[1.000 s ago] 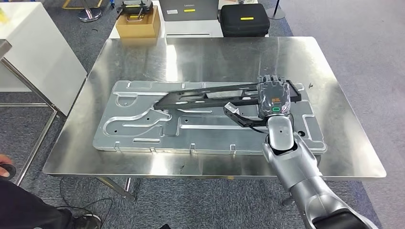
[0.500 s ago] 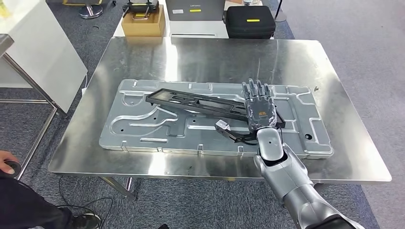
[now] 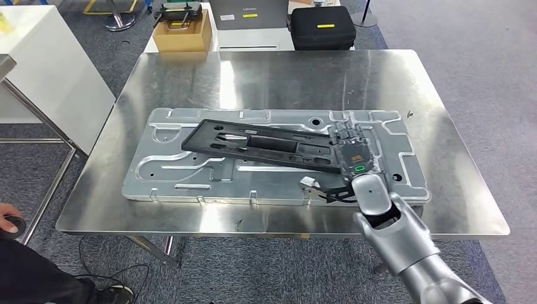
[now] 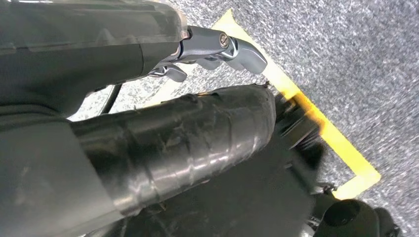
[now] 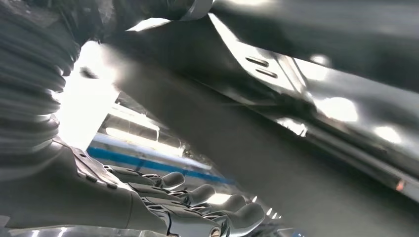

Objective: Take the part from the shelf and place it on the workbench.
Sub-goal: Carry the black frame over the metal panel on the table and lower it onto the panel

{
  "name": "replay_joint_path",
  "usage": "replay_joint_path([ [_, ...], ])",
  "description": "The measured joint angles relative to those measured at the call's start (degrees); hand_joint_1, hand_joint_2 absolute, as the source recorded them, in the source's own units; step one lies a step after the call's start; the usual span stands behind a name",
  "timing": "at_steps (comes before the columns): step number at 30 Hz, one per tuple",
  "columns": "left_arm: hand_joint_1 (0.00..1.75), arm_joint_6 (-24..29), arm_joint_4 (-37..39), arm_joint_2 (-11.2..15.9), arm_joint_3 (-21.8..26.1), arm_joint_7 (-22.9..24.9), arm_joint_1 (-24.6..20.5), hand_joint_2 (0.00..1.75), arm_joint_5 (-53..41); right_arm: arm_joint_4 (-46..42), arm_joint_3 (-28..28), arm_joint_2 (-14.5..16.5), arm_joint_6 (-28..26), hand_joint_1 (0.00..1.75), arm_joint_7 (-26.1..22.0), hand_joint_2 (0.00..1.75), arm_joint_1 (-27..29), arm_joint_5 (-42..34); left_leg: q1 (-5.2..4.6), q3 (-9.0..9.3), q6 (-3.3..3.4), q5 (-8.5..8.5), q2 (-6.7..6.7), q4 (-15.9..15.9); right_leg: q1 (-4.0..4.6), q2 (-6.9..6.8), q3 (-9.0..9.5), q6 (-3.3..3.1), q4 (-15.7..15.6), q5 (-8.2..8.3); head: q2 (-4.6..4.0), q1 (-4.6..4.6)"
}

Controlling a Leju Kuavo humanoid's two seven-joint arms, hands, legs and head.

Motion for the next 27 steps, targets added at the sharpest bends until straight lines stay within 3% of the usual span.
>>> replay_joint_path([
  [2, 0.0, 0.41, 0.0, 0.12, 0.53, -0.32, 0.21, 0.0, 0.29, -1.63, 0.21, -2.6, 1.78, 0.0, -1.36, 0.87, 0.03, -2.08, -0.23, 2.49, 0.48, 1.3, -0.05, -5.02, 0.12, 0.02, -0.06, 0.59, 0.01, 0.07, 0.0, 0.01],
  [4, 0.0, 0.76, 0.0, 0.19, 1.04, -0.52, 0.54, 0.0, 0.53, -3.02, 0.44, -5.07, 3.59, 0.0, -2.52, 0.0, 0.08, -4.23, -0.37, 2.71, 0.91, 1.33, -0.09, -5.8, 0.12, 0.03, -0.05, 1.35, -0.2, 0.28, 0.0, 0.02],
  [6, 0.0, 1.0, 0.0, 0.24, 1.4, -0.71, 0.83, 0.0, 0.78, -4.57, 0.8, -7.58, 5.86, 0.0, -3.47, 0.0, 0.05, -6.68, -0.17, 3.03, 1.66, 1.81, -0.02, -6.53, -0.03, 0.05, -0.21, 2.0, 0.22, -0.23, -0.01, 0.03],
  [7, 0.0, 1.12, 0.0, 0.26, 1.61, -0.86, 0.88, 0.0, 0.93, -5.39, 1.1, -8.97, 6.98, 0.0, -3.85, 0.0, -0.01, -7.97, -0.04, 3.19, 2.06, 2.07, 0.02, -6.91, -0.07, 0.06, -0.84, 2.27, 1.73, -1.3, -0.01, 0.05],
  [10, 0.0, 1.46, 0.0, 0.26, 2.37, -1.32, 1.15, 0.0, 1.32, -7.79, 2.05, -13.18, 9.72, 0.0, -4.61, 0.0, 0.18, -11.99, -0.04, 3.26, 2.63, 2.23, 0.02, -7.11, -0.27, 0.06, -5.4, 2.93, 11.76, -6.23, 0.0, 0.08],
  [11, 0.0, 1.55, 0.0, 0.28, 2.61, -1.43, 1.33, 0.0, 1.39, -8.73, 2.36, -14.61, 10.48, 0.0, -4.72, 0.0, 0.4, -13.3, -0.05, 3.24, 2.67, 2.16, 0.0, -7.03, -0.35, 0.05, -6.63, 3.13, 14.26, -6.86, 0.0, 0.08],
  [12, 0.0, 1.63, 0.0, 0.29, 2.85, -1.52, 1.53, 0.0, 1.47, -9.82, 2.67, -16.09, 11.18, 0.0, -4.82, 0.0, 0.6, -14.57, -0.05, 3.24, 2.67, 2.06, -0.02, -6.89, -0.47, 0.04, -6.95, 3.28, 14.79, -6.42, 0.0, 0.08],
  [13, 0.0, 1.7, 0.0, 0.31, 3.08, -1.6, 1.7, 0.0, 1.59, -11.08, 2.94, -17.69, 11.89, 0.0, -4.88, 0.0, 0.72, -15.9, -0.04, 3.25, 2.61, 1.91, -0.03, -6.68, -0.61, 0.01, -6.23, 3.39, 13.18, -5.02, 0.0, 0.08],
  [14, 0.0, 1.73, 0.0, 0.31, 3.36, -1.7, 1.82, 0.0, 1.73, -12.46, 3.1, -19.33, 12.34, 0.0, -4.91, 0.0, 0.87, -17.26, -0.02, 3.26, 2.5, 1.67, -0.04, -6.39, -0.77, -0.05, -4.52, 3.47, 9.67, -2.98, 0.0, 0.09],
  [16, 0.0, 1.81, 0.0, 0.32, 3.93, -2.04, 2.01, 0.0, 2.1, -15.76, 3.22, -23.06, 12.55, 0.0, -4.85, 0.0, 1.47, -20.71, -0.16, 3.11, 2.06, 1.12, -0.13, -5.69, -0.82, -0.13, -1.13, 3.31, 2.94, -0.63, 0.0, 0.08],
  [17, 0.0, 1.87, 0.0, 0.34, 4.23, -2.24, 2.09, 0.0, 2.24, -17.58, 3.18, -24.99, 12.26, 0.0, -4.78, 0.0, 2.12, -22.52, -0.27, 3.02, 1.81, 0.93, -0.19, -5.43, -0.72, -0.14, -0.22, 3.09, 1.06, -0.32, 0.0, 0.07],
  [20, 0.0, 2.26, 0.0, 0.39, 5.14, -2.71, 2.37, 0.0, 2.52, -23.2, 1.6, -29.35, 7.34, 0.0, -5.08, 0.0, 7.04, -25.62, -0.4, 2.99, 1.09, 0.64, -0.34, -5.4, -0.5, -0.15, 0.11, 2.13, 0.35, -0.55, 0.0, 0.04],
  [22, 0.0, 2.71, 0.0, 0.4, 5.82, -3.04, 2.47, 0.0, 2.68, -27.98, -2.65, -29.7, -2.41, 0.0, -6.65, 0.87, 14.21, -24.16, -0.28, 2.43, 0.54, -0.93, -0.23, -3.63, -0.62, -0.46, 0.46, 1.3, 0.01, -0.56, 0.0, 0.03],
  [24, 0.0, 3.34, 0.0, 0.4, 6.5, -3.21, 2.51, 0.0, 2.76, -32.46, -8.08, -26.78, -14.34, 0.0, -9.02, 1.75, 22.29, -20.92, -0.18, -0.09, 0.12, -4.4, -0.06, 2.36, -0.54, -0.78, 0.7, 0.62, -0.17, -0.71, 0.0, 0.02],
  [26, 0.0, 4.21, 0.0, 0.38, 7.0, -3.1, 2.6, 0.0, 2.59, -35.74, -12.34, -21.51, -25.43, 0.0, -11.28, 1.75, 29.23, -18.58, -0.14, -3.16, -0.09, -7.09, -0.02, 9.08, -0.32, -0.87, 0.75, 0.31, -0.14, -0.87, 0.0, 0.0],
  [27, 0.0, 4.65, 0.0, 0.37, 7.16, -3.0, 2.69, 0.0, 2.45, -37.12, -13.88, -18.46, -30.12, 0.0, -12.13, 1.75, 32.23, -18.0, -0.14, -3.7, -0.08, -7.01, -0.01, 10.22, -0.2, -0.85, 0.8, 0.22, -0.13, -0.93, 0.0, 0.0],
])
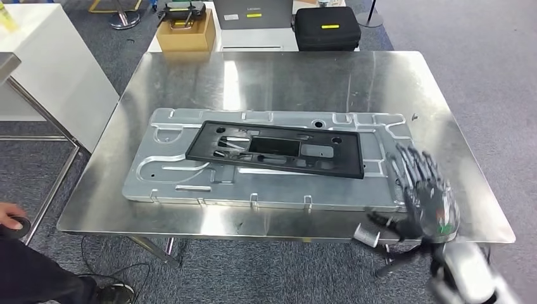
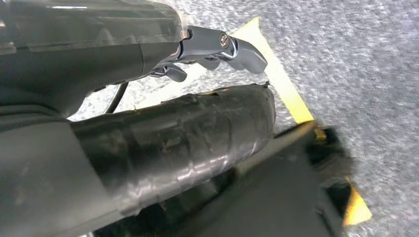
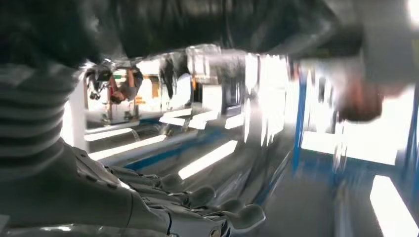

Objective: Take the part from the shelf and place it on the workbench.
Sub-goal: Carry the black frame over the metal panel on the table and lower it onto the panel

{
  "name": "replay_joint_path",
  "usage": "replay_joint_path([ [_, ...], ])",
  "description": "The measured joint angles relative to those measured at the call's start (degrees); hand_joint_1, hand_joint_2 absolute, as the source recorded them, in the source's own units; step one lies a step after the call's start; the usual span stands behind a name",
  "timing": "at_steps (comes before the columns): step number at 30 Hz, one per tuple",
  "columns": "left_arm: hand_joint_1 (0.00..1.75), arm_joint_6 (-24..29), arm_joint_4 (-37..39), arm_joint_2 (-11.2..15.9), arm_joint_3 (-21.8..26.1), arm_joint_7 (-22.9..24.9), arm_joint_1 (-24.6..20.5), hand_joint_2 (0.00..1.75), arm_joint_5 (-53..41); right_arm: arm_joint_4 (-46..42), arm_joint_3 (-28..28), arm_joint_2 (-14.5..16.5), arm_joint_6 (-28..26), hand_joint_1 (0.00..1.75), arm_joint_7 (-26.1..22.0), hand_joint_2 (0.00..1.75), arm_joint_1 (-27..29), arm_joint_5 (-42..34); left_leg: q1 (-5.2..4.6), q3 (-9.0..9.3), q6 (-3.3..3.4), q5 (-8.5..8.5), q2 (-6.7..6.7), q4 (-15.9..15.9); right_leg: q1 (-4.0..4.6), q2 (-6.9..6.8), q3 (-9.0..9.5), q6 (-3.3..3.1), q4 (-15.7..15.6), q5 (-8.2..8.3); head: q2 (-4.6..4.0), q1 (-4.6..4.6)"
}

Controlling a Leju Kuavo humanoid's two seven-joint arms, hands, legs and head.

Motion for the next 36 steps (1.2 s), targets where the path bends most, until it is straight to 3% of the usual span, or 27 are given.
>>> replay_joint_path([
  [1, 0.0, 0.39, 0.0, -0.01, 0.14, 0.09, 0.06, 0.0, -0.19, -1.25, -1.22, 2.75, -3.76, 0.0, -0.77, 1.75, 2.43, 0.18, -0.02, 0.52, 0.13, 1.12, 0.0, -1.04, 0.08, 0.06, 0.07, -0.06, 0.01, -0.05, 0.0, 0.0],
  [4, 0.0, 1.54, 0.0, -0.04, 0.45, 0.21, 0.06, 0.0, -0.81, -4.9, -4.01, 9.97, -8.83, 0.0, -4.84, 1.75, 7.51, -1.66, -0.34, 5.81, 1.17, 6.21, -0.05, -11.86, 0.33, 0.39, 0.35, 0.02, 0.07, -0.16, 0.0, 0.01],
  [6, 0.0, 2.33, 0.0, -0.11, 0.64, 0.28, -0.1, 0.0, -1.4, -7.22, -6.42, 14.73, -9.66, 0.0, -9.49, 1.75, 10.03, -4.3, -0.62, 7.67, 1.61, 7.03, -0.05, -15.89, 0.39, 0.56, 0.34, 0.43, 0.1, -0.16, 0.0, 0.02],
  [9, 0.0, 3.27, 0.0, -0.28, 0.75, 0.6, -0.15, 0.0, -2.19, -9.68, -9.96, 20.76, -9.89, 0.0, -14.69, 1.75, 12.79, -6.95, -0.54, 8.17, 1.99, 7.37, 0.07, -16.88, 0.35, 0.69, 0.39, 1.37, 0.19, -0.27, -0.01, 0.02],
  [10, 0.0, 3.45, 0.0, -0.33, 0.77, 0.72, -0.15, 0.0, -2.3, -10.25, -10.82, 22.04, -9.9, 0.0, -15.7, 1.75, 13.4, -7.35, -0.38, 8.38, 2.28, 7.7, 0.18, -17.26, 0.32, 0.72, 0.09, 1.61, 1.06, -1.03, -0.01, 0.08],
  [13, 0.0, 3.92, 0.0, -0.49, 0.78, 0.97, -0.19, 0.0, -2.56, -11.14, -12.85, 25.34, -9.93, 0.0, -18.68, 1.75, 14.77, -8.7, -0.21, 8.4, 2.85, 8.22, 0.51, -17.66, 0.04, 0.81, -3.54, 2.11, 9.69, -6.38, 0.0, 0.21],
  [14, 0.0, 4.06, 0.0, -0.52, 0.8, 1.09, -0.17, 0.0, -2.65, -11.21, -13.41, 26.45, -9.93, 0.0, -19.68, 1.75, 15.27, -9.24, -0.23, 8.31, 2.85, 8.23, 0.56, -17.59, -0.02, 0.81, -4.88, 2.25, 12.87, -7.75, 0.0, 0.19],
  [15, 0.0, 4.13, 0.0, -0.55, 0.82, 1.21, -0.14, 0.0, -2.71, -11.26, -13.95, 27.45, -9.93, 0.0, -20.48, 1.75, 15.81, -9.76, -0.24, 8.24, 2.83, 8.21, 0.59, -17.48, -0.08, 0.81, -5.48, 2.35, 14.5, -8.06, 0.0, 0.19],
  [16, 0.0, 4.18, 0.0, -0.55, 0.84, 1.32, -0.12, 0.0, -2.75, -11.35, -14.51, 28.4, -9.93, 0.0, -21.19, 1.75, 16.28, -10.33, -0.24, 8.18, 2.77, 8.17, 0.61, -17.32, -0.13, 0.8, -5.06, 2.41, 14.04, -7.28, 0.0, 0.19],
  [17, 0.0, 4.18, 0.0, -0.56, 0.86, 1.38, -0.12, 0.0, -2.8, -11.47, -15.01, 29.22, -9.93, 0.0, -21.74, 1.75, 16.6, -10.85, -0.23, 8.15, 2.66, 8.09, 0.6, -17.11, -0.2, 0.78, -3.58, 2.41, 11.45, -5.62, 0.0, 0.19],
  [19, 0.0, 4.18, 0.0, -0.6, 0.87, 1.43, -0.15, 0.0, -2.89, -11.72, -15.89, 30.4, -9.93, 0.0, -22.48, 1.75, 16.92, -11.83, -0.32, 8.07, 2.23, 7.78, 0.59, -16.55, -0.17, 0.77, 0.35, 2.19, 3.96, -2.61, 0.0, 0.19],
  [21, 0.0, 4.19, 0.0, -0.61, 0.89, 1.46, -0.18, 0.0, -2.95, -11.95, -16.61, 31.32, -9.96, 0.0, -22.95, 1.75, 17.23, -12.62, -0.49, 7.97, 1.67, 7.59, 0.57, -16.2, 0.04, 0.82, 2.13, 1.67, 0.31, -1.73, 0.0, 0.17],
  [25, 0.0, 4.21, 0.0, -0.61, 0.93, 1.5, -0.21, 0.0, -2.96, -12.08, -17.59, 32.39, -10.0, 0.0, -23.2, 1.75, 17.77, -13.43, -0.38, 7.64, 0.46, 6.95, 0.52, -15.52, 0.03, 0.84, 1.95, 0.18, -0.21, -1.1, 0.0, 0.14],
  [27, 0.0, 4.22, 0.0, -0.61, 0.95, 1.5, -0.2, 0.0, -2.96, -12.12, -17.75, 32.91, -10.0, 0.0, -23.28, 1.75, 17.86, -13.54, -0.18, 5.84, -0.05, 3.66, 0.48, -11.14, -0.08, 0.73, 1.69, -0.47, -0.5, -0.65, 0.0, 0.09],
  [29, 0.0, 4.22, 0.0, -0.61, 0.98, 1.51, -0.16, 0.0, -3.04, -12.08, -17.8, 33.24, -10.0, 0.0, -23.37, 1.75, 18.04, -13.79, -0.07, 2.95, -0.41, -0.35, 0.48, -3.86, 0.02, 0.67, 1.17, -0.71, -0.47, -0.35, 0.0, 0.04],
  [30, 0.0, 4.23, 0.0, -0.61, 0.99, 1.54, -0.12, 0.0, -3.09, -12.04, -17.81, 33.34, -9.99, 0.0, -23.41, 1.75, 18.15, -13.95, -0.05, 2.12, -0.49, -1.23, 0.48, -1.42, 0.08, 0.65, 0.94, -0.73, -0.43, -0.22, 0.0, 0.04],
  [31, 0.0, 4.25, 0.0, -0.61, 1.0, 1.56, -0.09, 0.0, -3.16, -12.01, -17.82, 33.43, -9.99, 0.0, -23.44, 1.75, 18.23, -14.1, -0.05, 2.27, -0.47, -0.96, 0.48, -0.99, 0.11, 0.65, 0.75, -0.71, -0.39, -0.09, 0.0, 0.04],
  [32, 0.0, 4.3, 0.0, -0.61, 1.0, 1.58, -0.07, 0.0, -3.23, -11.98, -17.84, 33.54, -9.99, 0.0, -23.48, 1.75, 18.3, -14.22, -0.05, 3.52, -0.35, 0.37, 0.48, -2.86, 0.13, 0.67, 0.63, -0.64, -0.34, 0.01, 0.0, 0.03],
  [34, 0.0, 4.49, 0.0, -0.58, 1.0, 1.57, -0.13, 0.0, -3.36, -11.97, -17.92, 33.76, -9.99, 0.0, -23.6, 1.75, 18.36, -14.55, -0.16, 7.91, 0.31, 3.81, 0.44, -10.73, 0.14, 0.71, 0.54, -0.4, -0.26, 0.19, 0.0, 0.04],
  [36, 0.0, 4.7, 0.0, -0.54, 1.05, 1.57, -0.25, 0.0, -3.43, -11.97, -18.02, 33.87, -9.99, 0.0, -23.88, 1.75, 18.38, -15.04, -0.47, 10.59, 0.91, 5.45, 0.41, -16.37, 0.21, 0.71, 0.36, 0.1, -0.14, 0.46, 0.0, 0.06],
])
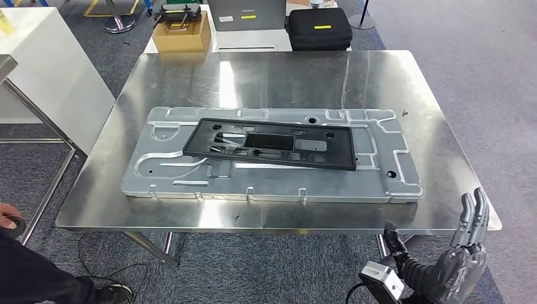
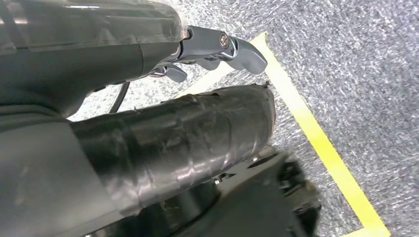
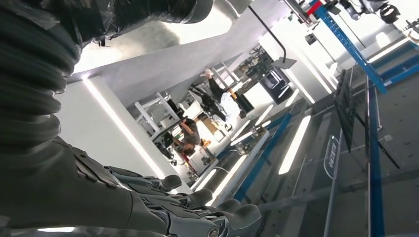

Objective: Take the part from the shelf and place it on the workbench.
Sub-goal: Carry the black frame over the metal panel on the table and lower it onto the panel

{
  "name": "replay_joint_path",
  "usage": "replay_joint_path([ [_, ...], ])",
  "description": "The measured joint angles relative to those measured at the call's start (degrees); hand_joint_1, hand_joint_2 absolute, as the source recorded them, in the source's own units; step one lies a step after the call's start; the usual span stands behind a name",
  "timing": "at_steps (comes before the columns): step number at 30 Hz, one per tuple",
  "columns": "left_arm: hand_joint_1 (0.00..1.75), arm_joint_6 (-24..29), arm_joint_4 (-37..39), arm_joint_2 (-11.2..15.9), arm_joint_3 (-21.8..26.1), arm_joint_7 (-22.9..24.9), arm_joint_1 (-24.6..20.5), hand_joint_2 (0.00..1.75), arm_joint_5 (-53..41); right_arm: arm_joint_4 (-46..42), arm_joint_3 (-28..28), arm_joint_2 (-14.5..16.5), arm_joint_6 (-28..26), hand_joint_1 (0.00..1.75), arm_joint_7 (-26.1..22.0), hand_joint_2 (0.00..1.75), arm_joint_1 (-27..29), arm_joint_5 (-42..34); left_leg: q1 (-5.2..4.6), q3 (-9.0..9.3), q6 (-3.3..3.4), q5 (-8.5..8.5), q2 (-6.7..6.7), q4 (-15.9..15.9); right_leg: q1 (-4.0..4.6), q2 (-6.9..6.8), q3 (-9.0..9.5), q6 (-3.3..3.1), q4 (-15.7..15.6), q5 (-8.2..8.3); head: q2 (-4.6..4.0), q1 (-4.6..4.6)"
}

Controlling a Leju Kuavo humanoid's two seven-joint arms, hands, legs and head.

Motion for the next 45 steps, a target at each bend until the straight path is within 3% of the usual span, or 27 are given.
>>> replay_joint_path([
  [4, 0.0, 0.11, 0.0, 0.02, 0.1, 0.22, 0.0, 0.0, -0.04, 0.0, -0.31, 0.2, 0.0, 0.0, -0.16, 1.75, -0.02, -0.7, 0.01, 0.03, 0.95, 1.1, 0.15, -1.51, -0.1, 0.02, -0.37, 1.36, 0.31, 0.09, 0.0, 0.0],
  [6, 0.0, 0.1, 0.0, -0.02, 0.12, 0.28, -0.08, 0.0, -0.09, 0.01, -0.75, 0.21, -0.01, 0.0, -0.08, 1.75, -0.03, -0.92, 0.29, -0.28, 1.65, 1.97, 0.37, -2.0, -0.13, 0.09, -1.88, 1.8, 3.97, -2.99, 0.0, 0.06],
  [8, 0.0, 0.09, 0.0, -0.03, 0.14, 0.31, -0.1, 0.0, -0.17, 0.08, -1.28, 0.21, 0.0, 0.0, 0.04, 1.75, 0.1, -1.12, 0.2, -1.12, 1.96, 2.42, 0.47, -1.81, -0.2, 0.11, -4.65, 2.2, 11.16, -7.38, 0.0, 0.09],
  [9, 0.0, 0.09, 0.0, -0.03, 0.15, 0.33, -0.06, 0.0, -0.2, 0.11, -1.5, 0.21, 0.01, 0.0, 0.09, 1.75, 0.23, -1.2, 0.19, -1.55, 1.95, 2.58, 0.5, -1.62, -0.23, 0.11, -5.58, 2.38, 14.03, -8.59, 0.0, 0.09],
  [10, 0.0, 0.09, 0.0, -0.03, 0.17, 0.36, -0.02, 0.0, -0.22, 0.14, -1.71, 0.21, 0.01, 0.0, 0.11, 1.75, 0.37, -1.27, 0.19, -1.93, 1.92, 2.68, 0.53, -1.4, -0.28, 0.1, -5.6, 2.51, 15.08, -8.7, 0.0, 0.08],
  [11, 0.0, 0.09, 0.0, -0.04, 0.18, 0.38, 0.01, 0.0, -0.25, 0.15, -1.93, 0.21, 0.0, 0.0, 0.09, 1.75, 0.5, -1.33, 0.2, -2.24, 1.87, 2.75, 0.54, -1.14, -0.34, 0.09, -4.52, 2.56, 13.92, -7.79, 0.0, 0.09],
  [13, 0.0, 0.09, 0.0, -0.07, 0.19, 0.39, 0.01, 0.0, -0.31, 0.15, -2.36, 0.21, 0.0, 0.0, -0.01, 1.75, 0.64, -1.45, 0.21, -2.72, 1.69, 2.77, 0.53, -0.52, -0.46, 0.08, -0.02, 2.41, 6.68, -4.88, 0.0, 0.1],
  [15, 0.0, 0.09, 0.0, -0.11, 0.2, 0.39, -0.03, 0.0, -0.4, 0.15, -2.61, 0.22, 0.0, 0.0, -0.1, 1.75, 0.79, -1.53, 0.01, -3.18, 1.21, 2.74, 0.48, 0.18, -0.28, 0.11, 2.97, 1.94, 1.02, -3.41, 0.0, 0.08],
  [19, 0.0, 0.12, 0.0, -0.11, 0.29, 0.39, -0.06, 0.0, -0.64, 0.15, -2.99, 0.27, 0.0, 0.0, -0.21, 1.75, 1.27, -1.62, -0.07, -3.82, -0.15, 2.76, 0.39, 0.7, -0.18, 0.09, 2.77, 0.56, -0.11, -2.55, 0.0, 0.05],
  [20, 0.0, 0.12, 0.0, -0.11, 0.32, 0.38, -0.05, 0.0, -0.68, 0.15, -3.04, 0.3, 0.0, 0.0, -0.25, 1.75, 1.31, -1.74, 0.01, -4.28, -0.48, 1.74, 0.33, 1.75, -0.3, 0.03, 2.57, 0.1, -0.28, -2.21, 0.0, 0.01],
  [22, 0.0, 0.13, 0.0, -0.12, 0.38, 0.37, -0.03, 0.0, -0.7, 0.15, -3.09, 0.38, -0.01, 0.0, -0.33, 1.75, 1.41, -2.04, 0.28, -6.4, -1.09, -2.34, 0.26, 7.11, -0.38, -0.08, 1.91, -0.53, -0.44, -1.56, 0.0, -0.09],
  [24, 0.0, 0.15, 0.0, -0.12, 0.48, 0.37, 0.0, 0.0, -0.7, 0.15, -3.17, 0.45, 0.0, 0.0, -0.37, 1.75, 1.52, -2.28, 0.47, -8.69, -1.51, -6.12, 0.27, 13.93, -0.26, -0.15, 0.97, -0.67, -0.35, -0.96, 0.0, -0.13],
  [25, 0.0, 0.18, 0.0, -0.12, 0.54, 0.37, 0.02, 0.0, -0.71, 0.15, -3.25, 0.46, 0.01, 0.0, -0.41, 1.75, 1.58, -2.38, 0.52, -8.85, -1.59, -6.65, 0.27, 15.44, -0.22, -0.16, 0.51, -0.64, -0.27, -0.66, 0.0, -0.13],
  [26, 0.0, 0.22, 0.0, -0.12, 0.6, 0.37, 0.04, 0.0, -0.72, 0.15, -3.34, 0.46, 0.01, 0.0, -0.48, 1.75, 1.65, -2.46, 0.54, -7.89, -1.58, -6.07, 0.27, 14.7, -0.2, -0.15, 0.1, -0.56, -0.17, -0.4, 0.0, -0.13],
  [27, 0.0, 0.27, 0.0, -0.11, 0.64, 0.37, 0.03, 0.0, -0.72, 0.15, -3.45, 0.47, 0.0, 0.0, -0.57, 1.75, 1.71, -2.56, 0.55, -5.8, -1.47, -4.64, 0.27, 11.76, -0.2, -0.13, -0.21, -0.45, -0.08, -0.16, 0.0, -0.13],
  [29, 0.0, 0.36, 0.0, -0.1, 0.69, 0.36, -0.08, 0.0, -0.73, 0.15, -3.72, 0.55, -0.01, 0.0, -0.91, 1.75, 1.79, -2.92, 0.42, -0.78, -0.97, -1.9, 0.23, 3.51, -0.11, -0.11, -0.57, -0.07, 0.1, 0.28, 0.0, -0.13],
  [30, 0.0, 0.39, 0.0, -0.1, 0.72, 0.34, -0.14, 0.0, -0.73, 0.14, -3.85, 0.62, -0.01, 0.0, -1.1, 1.75, 1.81, -3.16, 0.29, 0.76, -0.67, -1.15, 0.2, 0.63, -0.05, -0.11, -0.69, 0.23, 0.14, 0.51, 0.0, -0.12],
  [31, 0.0, 0.43, 0.0, -0.1, 0.74, 0.33, -0.19, 0.0, -0.74, 0.14, -3.98, 0.73, -0.01, 0.0, -1.32, 1.75, 1.83, -3.44, 0.12, 1.36, -0.38, -0.89, 0.18, -0.8, -0.03, -0.12, -0.78, 0.57, 0.14, 0.76, 0.0, -0.1],
  [34, 0.0, 0.46, 0.0, -0.12, 0.9, 0.33, -0.1, 0.0, -0.81, 0.04, -4.56, 0.97, -0.01, 0.0, -1.88, 1.75, 2.11, -4.52, -0.01, 0.92, 0.62, 0.1, 0.28, -1.35, -0.15, -0.08, -0.98, 1.69, 0.09, 1.28, 0.0, -0.09],
  [36, 0.0, 0.46, 0.0, -0.16, 1.06, 0.32, -0.1, 0.0, -0.85, -0.09, -5.31, 1.03, -0.01, 0.0, -1.98, 1.75, 2.42, -5.28, 0.22, 0.43, 1.51, 1.15, 0.52, -1.82, -0.21, 0.04, -1.97, 2.16, 2.52, -1.27, 0.0, -0.02],
  [38, 0.0, 0.45, 0.0, -0.2, 1.2, 0.32, -0.14, 0.0, -0.86, -0.13, -5.92, 1.04, -0.01, 0.0, -1.98, 1.75, 2.65, -5.85, 0.2, -0.56, 2.06, 1.96, 0.69, -1.75, -0.3, 0.09, -4.23, 2.5, 9.13, -6.41, 0.0, 0.04],
  [39, 0.0, 0.44, 0.0, -0.2, 1.24, 0.33, -0.12, 0.0, -0.86, -0.13, -6.2, 1.04, -0.01, 0.0, -1.98, 1.75, 2.8, -6.07, 0.16, -1.14, 2.13, 2.29, 0.74, -1.59, -0.33, 0.09, -5.2, 2.67, 12.59, -8.38, 0.0, 0.03],
  [40, 0.0, 0.43, 0.0, -0.2, 1.26, 0.36, -0.09, 0.0, -0.86, -0.13, -6.48, 1.05, -0.01, 0.0, -1.98, 1.75, 3.0, -6.26, 0.13, -1.75, 2.1, 2.58, 0.78, -1.41, -0.37, 0.09, -5.49, 2.81, 14.77, -9.29, 0.0, 0.03],
  [41, 0.0, 0.4, 0.0, -0.2, 1.27, 0.38, -0.06, 0.0, -0.86, -0.13, -6.8, 1.08, -0.01, 0.0, -1.99, 1.75, 3.2, -6.39, 0.12, -2.31, 2.02, 2.81, 0.79, -1.17, -0.43, 0.08, -4.72, 2.91, 14.87, -9.01, 0.0, 0.03],
  [42, 0.0, 0.37, 0.0, -0.2, 1.28, 0.39, -0.05, 0.0, -0.87, -0.13, -7.17, 1.1, -0.01, 0.0, -2.0, 1.75, 3.33, -6.57, 0.14, -2.83, 1.91, 2.97, 0.78, -0.86, -0.51, 0.07, -2.83, 2.95, 12.71, -7.84, 0.0, 0.03],
  [44, 0.0, 0.3, 0.0, -0.27, 1.3, 0.38, -0.07, 0.0, -0.88, -0.1, -8.11, 1.16, -0.01, 0.0, -1.78, 1.75, 3.41, -7.41, 0.12, -3.76, 1.6, 3.19, 0.75, -0.09, -0.6, 0.06, 2.51, 2.79, 4.89, -5.45, 0.0, 0.03],
  [45, 0.0, 0.28, 0.0, -0.3, 1.32, 0.35, -0.08, 0.0, -0.89, -0.01, -8.9, 1.18, -0.01, 0.0, -1.56, 1.75, 3.45, -8.16, 0.08, -4.09, 1.35, 3.32, 0.7, 0.23, -0.5, 0.08, 4.3, 2.5, 1.93, -4.67, 0.0, 0.02],
])
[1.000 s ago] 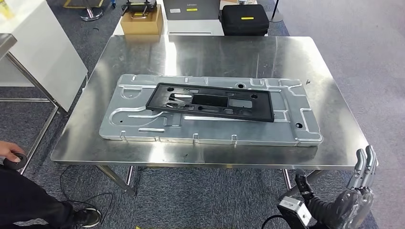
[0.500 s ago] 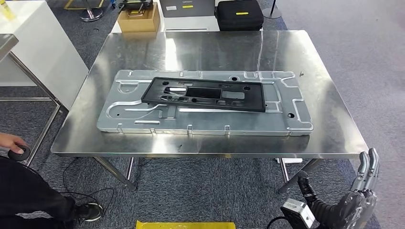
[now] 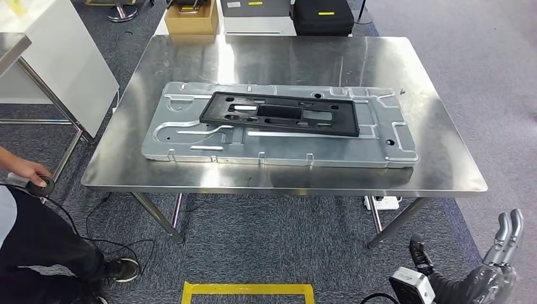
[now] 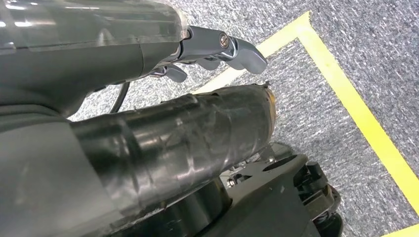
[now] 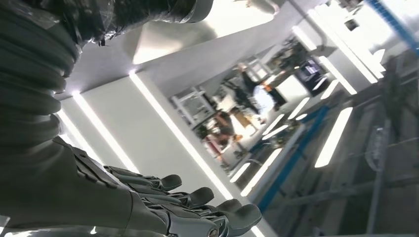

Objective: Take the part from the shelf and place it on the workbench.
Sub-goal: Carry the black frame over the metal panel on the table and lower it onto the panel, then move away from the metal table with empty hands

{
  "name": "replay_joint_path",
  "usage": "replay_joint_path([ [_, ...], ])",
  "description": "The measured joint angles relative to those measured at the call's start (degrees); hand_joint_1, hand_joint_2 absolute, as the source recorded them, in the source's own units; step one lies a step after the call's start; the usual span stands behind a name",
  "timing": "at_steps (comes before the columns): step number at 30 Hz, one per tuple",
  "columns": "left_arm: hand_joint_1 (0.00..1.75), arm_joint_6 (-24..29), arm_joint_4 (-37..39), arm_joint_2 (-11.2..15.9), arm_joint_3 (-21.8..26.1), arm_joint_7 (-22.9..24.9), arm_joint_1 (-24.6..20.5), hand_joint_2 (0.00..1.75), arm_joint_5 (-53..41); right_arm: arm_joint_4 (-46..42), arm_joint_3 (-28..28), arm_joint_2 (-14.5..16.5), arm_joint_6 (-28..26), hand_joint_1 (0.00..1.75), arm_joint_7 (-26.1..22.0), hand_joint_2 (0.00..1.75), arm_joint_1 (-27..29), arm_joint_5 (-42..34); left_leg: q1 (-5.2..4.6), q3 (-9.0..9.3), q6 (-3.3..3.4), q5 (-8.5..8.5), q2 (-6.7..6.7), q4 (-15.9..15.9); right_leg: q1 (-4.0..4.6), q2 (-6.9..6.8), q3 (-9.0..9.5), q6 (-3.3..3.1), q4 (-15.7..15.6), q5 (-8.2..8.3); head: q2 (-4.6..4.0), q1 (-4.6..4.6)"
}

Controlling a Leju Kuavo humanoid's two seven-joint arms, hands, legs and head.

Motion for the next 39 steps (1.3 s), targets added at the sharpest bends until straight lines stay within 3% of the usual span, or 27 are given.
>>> replay_joint_path([
  [1, 0.0, 0.0, 0.0, -0.03, 0.03, -0.03, -0.01, 0.0, -0.06, 0.18, -1.06, 0.02, 0.01, 0.0, 0.28, 1.75, 0.02, -0.95, -0.05, -0.24, -0.31, 0.17, -0.05, 0.21, 0.14, 0.02, 0.9, -0.33, -1.79, 0.21, 0.0, 0.0],
  [4, 0.0, 0.0, 0.0, -0.07, 0.2, -0.03, 0.01, 0.0, -0.46, 2.52, -6.23, 0.12, 0.27, 0.0, 0.52, 1.75, -0.5, -4.59, -0.04, -0.68, -1.46, 0.72, -0.19, 0.34, 0.25, 0.02, 0.37, -1.53, -2.66, 0.86, 0.0, -0.03],
  [5, 0.0, 0.0, 0.0, -0.07, 0.27, -0.01, 0.02, 0.0, -0.64, 3.86, -8.31, 0.22, 0.65, 0.0, 0.13, 1.75, -0.91, -5.74, 0.01, -1.06, -1.78, 0.06, -0.25, 0.88, 0.14, -0.03, 0.05, -1.98, -2.82, 1.31, 0.0, -0.04],
  [7, 0.0, -0.01, 0.0, -0.06, 0.36, 0.01, 0.08, 0.0, -0.97, 7.25, -12.94, 0.51, 1.98, 0.0, -1.14, 1.75, -2.2, -7.38, 0.2, -2.67, -2.22, -3.79, -0.35, 4.85, -0.05, -0.16, -0.87, -2.74, -3.05, 2.28, 0.0, -0.06],
  [9, 0.0, -0.03, 0.0, -0.07, 0.41, 0.02, 0.05, 0.0, -1.25, 11.83, -18.51, 0.9, 3.47, 0.0, -2.41, 1.75, -3.93, -8.41, 0.31, -4.85, -2.48, -8.46, -0.39, 11.79, 0.02, -0.2, -2.15, -2.96, -2.97, 3.18, 0.0, -0.09],
  [10, 0.0, -0.04, 0.0, -0.07, 0.45, 0.05, 0.05, 0.0, -1.37, 14.61, -21.49, 1.06, 4.02, 0.0, -3.19, 1.75, -4.91, -8.6, 0.35, -5.3, -2.55, -9.51, -0.39, 14.36, 0.06, -0.24, -2.82, -2.91, -2.89, 3.63, 0.0, -0.09],
  [11, 0.0, -0.04, 0.0, -0.07, 0.53, 0.1, 0.05, 0.0, -1.48, 17.67, -24.51, 1.16, 4.43, 0.0, -4.13, 1.75, -6.01, -8.63, 0.36, -4.88, -2.56, -9.41, -0.39, 15.25, 0.08, -0.27, -3.46, -2.82, -2.78, 4.05, 0.0, -0.1],
  [12, 0.0, -0.04, 0.0, -0.07, 0.64, 0.16, 0.04, 0.0, -1.6, 20.93, -27.52, 1.19, 4.71, 0.0, -5.13, 1.75, -7.1, -8.52, 0.36, -3.41, -2.47, -8.3, -0.39, 14.01, 0.1, -0.29, -4.03, -2.7, -2.66, 4.4, 0.0, -0.1],
  [15, 0.0, -0.03, 0.0, -0.07, 1.02, 0.25, -0.14, 0.0, -1.78, 29.61, -35.41, 1.21, 5.01, 0.0, -7.12, 1.75, -9.46, -8.31, 0.12, 4.63, -1.66, -4.91, -0.45, 2.49, 0.16, -0.45, -5.07, -2.06, -2.36, 5.29, 0.0, -0.09],
  [17, 0.0, -0.03, 0.0, -0.06, 1.23, 0.29, -0.19, 0.0, -1.88, 33.28, -38.59, 1.21, 5.05, 0.0, -7.49, 1.75, -10.47, -8.19, -0.2, 6.88, -1.22, -4.7, -0.47, -1.73, 0.18, -0.58, -5.29, -1.45, -2.4, 6.0, 0.0, -0.07],
  [20, 0.0, -0.06, 0.0, -0.14, 1.4, 0.55, -0.21, 0.0, -2.08, 40.95, -43.27, 0.89, 4.45, 0.0, -6.16, 1.75, -12.78, -6.52, -0.02, 6.48, -0.26, -3.45, -0.33, -2.79, 0.14, -0.41, -5.41, -0.4, -2.49, 6.4, 0.0, -0.09],
  [22, 0.0, -0.11, 0.0, -0.26, 1.44, 0.73, -0.26, 0.0, -2.19, 49.28, -47.2, -0.06, 3.13, 0.0, -6.58, 1.75, -14.4, -5.47, 0.26, 5.89, 0.7, -2.15, -0.2, -3.57, 0.09, -0.19, -6.45, 0.09, 0.54, 2.99, 0.0, 0.01],
  [24, 0.0, -0.16, 0.0, -0.32, 1.49, 0.83, -0.22, 0.0, -2.26, 57.69, -50.4, -1.19, 1.67, 0.0, -6.81, 1.75, -15.8, -4.47, 0.06, 4.81, 1.11, -1.3, -0.09, -3.57, -0.02, -0.07, -8.5, 0.45, 7.17, -2.14, 0.0, 0.07],
  [25, 0.0, -0.18, 0.0, -0.32, 1.53, 0.87, -0.16, 0.0, -2.32, 62.05, -51.73, -1.69, 1.21, 0.0, -5.63, 1.75, -16.47, -3.6, -0.01, 4.27, 1.05, -0.93, -0.01, -3.45, -0.07, -0.05, -9.16, 0.64, 10.2, -3.51, 0.0, 0.07],
  [26, 0.0, -0.2, 0.0, -0.32, 1.57, 0.9, -0.14, 0.0, -2.43, 66.39, -52.9, -2.15, 0.93, 0.0, -3.74, 1.75, -17.06, -2.6, -0.05, 3.72, 0.97, -0.61, 0.06, -3.27, -0.15, -0.06, -9.06, 0.8, 11.79, -3.68, 0.0, 0.06],
  [27, 0.0, -0.25, 0.0, -0.33, 1.61, 0.93, -0.13, 0.0, -2.58, 70.67, -53.89, -2.49, 0.84, 0.0, -1.37, 1.75, -17.56, -1.56, -0.03, 3.17, 0.84, -0.34, 0.1, -2.99, -0.26, -0.07, -7.93, 0.91, 11.31, -2.8, 0.0, 0.06],
  [29, 0.0, -0.42, 0.0, -0.34, 1.66, 1.02, -0.16, 0.0, -2.96, 77.86, -55.1, -2.79, 1.1, 0.0, 3.39, 1.75, -18.26, 0.2, 0.08, 2.1, 0.49, -0.04, 0.12, -2.11, -0.5, -0.09, -3.05, 0.91, 4.77, -0.15, 0.0, 0.07],
  [31, 0.0, -0.62, 0.0, -0.34, 1.66, 1.15, -0.23, 0.0, -3.31, 83.23, -55.53, -2.75, 1.9, 0.0, 7.65, 1.75, -18.85, 1.72, -0.05, 1.1, -0.07, 0.09, 0.12, -1.06, -0.37, -0.02, 0.89, 0.46, -1.6, 0.69, 0.0, 0.05],
  [32, 0.0, -0.69, 0.0, -0.34, 1.66, 1.21, -0.28, 0.0, -3.45, 85.31, -55.62, -2.68, 2.46, 0.0, 9.44, 1.75, -19.05, 2.36, -0.17, 0.75, -0.39, 0.19, 0.13, -0.67, -0.25, 0.03, 1.48, 0.1, -2.94, 0.47, 0.0, 0.02],
  [35, 0.0, -0.78, 0.0, -0.33, 1.68, 1.34, -0.32, 0.0, -3.85, 90.17, -55.84, -2.1, 4.89, 0.0, 13.41, 1.75, -19.38, 3.36, -0.18, 0.08, -1.52, 0.21, -0.01, 0.0, -0.15, 0.0, 0.64, -1.32, -3.11, 0.85, 0.0, 0.0],
  [37, 0.0, -0.8, 0.0, -0.31, 1.7, 1.37, -0.27, 0.0, -4.07, 92.57, -56.05, -1.59, 6.77, 0.0, 15.04, 1.75, -19.65, 3.51, 0.05, -1.28, -2.17, -2.73, -0.18, 3.04, -0.22, -0.15, -0.16, -2.35, -3.27, 1.63, 0.0, -0.01],
  [39, 0.0, -0.83, 0.0, -0.31, 1.71, 1.37, -0.26, 0.0, -4.15, 94.23, -56.17, -1.13, 8.31, 0.0, 15.91, 1.75, -19.87, 3.71, 0.2, -3.56, -2.52, -7.65, -0.24, 9.75, -0.04, -0.22, -1.21, -2.92, -3.24, 2.43, 0.0, -0.03],
])
